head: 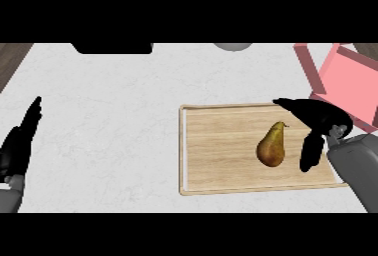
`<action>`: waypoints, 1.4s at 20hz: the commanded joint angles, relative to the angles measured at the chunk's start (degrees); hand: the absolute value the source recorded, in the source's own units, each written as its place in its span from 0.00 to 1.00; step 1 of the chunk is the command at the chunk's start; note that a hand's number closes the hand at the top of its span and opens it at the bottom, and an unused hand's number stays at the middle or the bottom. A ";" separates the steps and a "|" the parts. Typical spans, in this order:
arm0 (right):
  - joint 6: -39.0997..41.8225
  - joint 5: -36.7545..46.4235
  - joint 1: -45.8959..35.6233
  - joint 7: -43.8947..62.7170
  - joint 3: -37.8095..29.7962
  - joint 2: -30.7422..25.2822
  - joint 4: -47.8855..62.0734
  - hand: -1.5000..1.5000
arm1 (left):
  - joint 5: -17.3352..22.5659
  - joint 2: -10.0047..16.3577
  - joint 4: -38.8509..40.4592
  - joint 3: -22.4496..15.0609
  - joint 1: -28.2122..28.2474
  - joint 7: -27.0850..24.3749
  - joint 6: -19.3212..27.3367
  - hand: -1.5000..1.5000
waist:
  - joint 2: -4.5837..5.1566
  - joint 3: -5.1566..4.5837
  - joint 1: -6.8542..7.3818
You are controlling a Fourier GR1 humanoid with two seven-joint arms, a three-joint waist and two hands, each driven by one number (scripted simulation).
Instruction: Pick the pear from the tray and place it in the cardboard box
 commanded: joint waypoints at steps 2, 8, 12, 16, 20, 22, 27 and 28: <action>1.71 4.54 0.78 -2.65 -2.79 2.34 1.11 0.00 | -3.32 -1.52 -3.58 1.41 1.67 2.52 -0.94 0.50 | -0.03 0.01 -0.13; 2.48 5.64 1.54 -6.43 -4.71 4.97 1.15 0.00 | -3.52 -1.98 1.77 4.71 -0.71 -0.85 -4.31 0.50 | 0.00 0.00 -0.30; 6.41 3.74 2.99 -1.40 -5.04 8.53 -6.62 0.00 | -5.49 -4.10 -4.51 3.45 2.28 2.66 -2.74 0.50 | -0.11 0.01 -0.27; 5.90 6.33 3.10 2.83 -3.66 14.15 -7.57 0.00 | -6.35 -4.22 -7.90 4.96 4.04 3.76 -3.63 0.50 | -0.11 0.01 -0.11; 7.23 9.98 3.14 3.91 -0.81 14.39 -4.33 0.00 | -4.39 -3.21 4.07 8.65 -1.78 -2.14 -6.91 0.50 | 0.05 -0.03 -0.40; 8.77 10.04 2.81 6.01 -3.08 14.76 -4.46 0.00 | -6.64 -5.33 1.28 7.04 0.33 -2.62 -5.83 0.50 | 0.00 -0.02 -0.29; 5.70 14.19 3.93 5.53 -1.76 17.02 -0.52 0.00 | -5.47 -3.63 1.43 9.46 -2.85 1.57 -9.39 0.50 | 0.00 0.00 -0.29; 3.25 16.44 1.70 1.31 -1.74 16.66 5.15 0.00 | -7.92 -6.08 -1.88 8.15 1.90 -0.49 -6.52 0.50 | 0.02 0.01 0.05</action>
